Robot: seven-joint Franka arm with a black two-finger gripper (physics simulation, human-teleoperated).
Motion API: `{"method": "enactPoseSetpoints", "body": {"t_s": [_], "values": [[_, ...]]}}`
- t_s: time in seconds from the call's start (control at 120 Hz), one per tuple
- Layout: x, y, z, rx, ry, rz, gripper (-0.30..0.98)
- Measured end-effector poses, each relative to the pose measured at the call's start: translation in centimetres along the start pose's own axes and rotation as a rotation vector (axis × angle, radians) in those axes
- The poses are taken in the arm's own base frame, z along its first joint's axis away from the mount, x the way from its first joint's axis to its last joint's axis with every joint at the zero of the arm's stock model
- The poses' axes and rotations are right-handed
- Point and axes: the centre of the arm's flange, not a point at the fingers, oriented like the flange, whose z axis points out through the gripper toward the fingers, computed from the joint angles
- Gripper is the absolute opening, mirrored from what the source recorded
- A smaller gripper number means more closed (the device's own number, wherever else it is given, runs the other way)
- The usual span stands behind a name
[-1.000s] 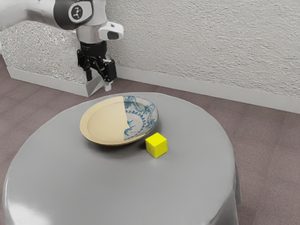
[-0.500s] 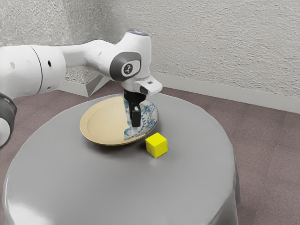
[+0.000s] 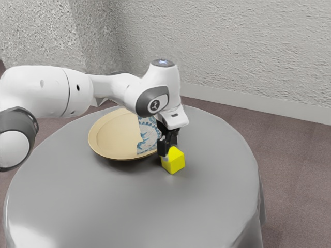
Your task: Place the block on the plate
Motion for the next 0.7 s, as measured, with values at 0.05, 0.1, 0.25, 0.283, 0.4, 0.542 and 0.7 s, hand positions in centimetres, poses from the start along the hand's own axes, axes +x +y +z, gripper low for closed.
{"method": "enactPoseSetpoints", "body": {"t_s": [0.05,0.1,0.25,0.283,0.4,0.542,0.7], "values": [[-0.2,-0.2,0.8,0.009,0.003,0.038,0.69],[-0.2,-0.4,1.2,0.022,0.004,0.075,0.69],[-0.4,-1.3,2.7,0.059,0.001,0.172,0.69],[-0.5,-1.5,3.1,0.063,0.001,0.19,0.69],[-0.9,-2.1,4.4,0.073,0.001,0.239,0.69],[-0.7,-2.9,4.9,0.095,0.006,0.291,0.69],[-0.6,-3.5,6.0,0.097,0.008,0.335,0.69]]}}
